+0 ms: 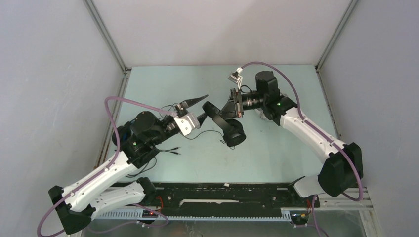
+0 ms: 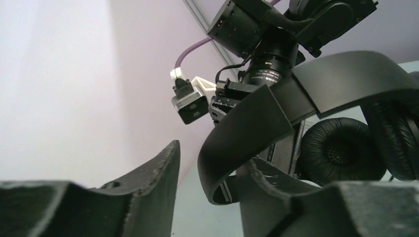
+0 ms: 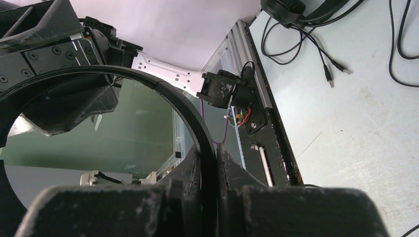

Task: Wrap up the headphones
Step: Wrap the headphones cable around the headphones.

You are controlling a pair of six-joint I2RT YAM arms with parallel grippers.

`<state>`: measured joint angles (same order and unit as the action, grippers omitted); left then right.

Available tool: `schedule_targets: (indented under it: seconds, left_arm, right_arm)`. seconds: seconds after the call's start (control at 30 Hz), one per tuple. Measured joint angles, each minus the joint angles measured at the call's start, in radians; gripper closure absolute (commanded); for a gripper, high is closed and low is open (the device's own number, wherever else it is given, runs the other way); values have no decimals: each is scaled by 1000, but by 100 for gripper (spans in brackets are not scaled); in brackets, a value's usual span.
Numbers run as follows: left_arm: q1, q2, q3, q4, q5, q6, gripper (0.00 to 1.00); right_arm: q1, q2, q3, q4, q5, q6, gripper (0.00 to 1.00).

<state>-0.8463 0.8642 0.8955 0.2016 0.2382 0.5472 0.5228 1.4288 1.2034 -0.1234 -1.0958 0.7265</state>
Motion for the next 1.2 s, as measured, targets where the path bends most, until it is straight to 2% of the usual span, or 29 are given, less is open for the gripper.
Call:
schedule_targets:
  seconds: [0.17,0.43,0.63,0.73,0.8,1.0,1.2]
  left_arm:
    - [0,-1,-15,27,-8,-1,76]
    - [1,-1,-40,88,-74,-7,98]
    - [1,-3,-50,135,-138,-36,100]
    - [-3,5,-30,37,-222,-72,100]
    - [-3,16,-8,-38,-293,-80,100]
    - [-2,34,95,-308,-464,-103,100]
    - [-2,91,241,-581,-585,-170,100]
  right_arm:
    - [1,10,0,4,2,0,100]
    - [4,16,0,19,2,34,97]
    - [6,16,-2,139,10,133,55]
    - [-21,-2,-3,152,42,131,40]
    - [-56,-24,-5,150,68,122,33]
    - [-148,-155,-12,72,206,7,27]
    - [-87,-296,-13,27,367,-145,21]
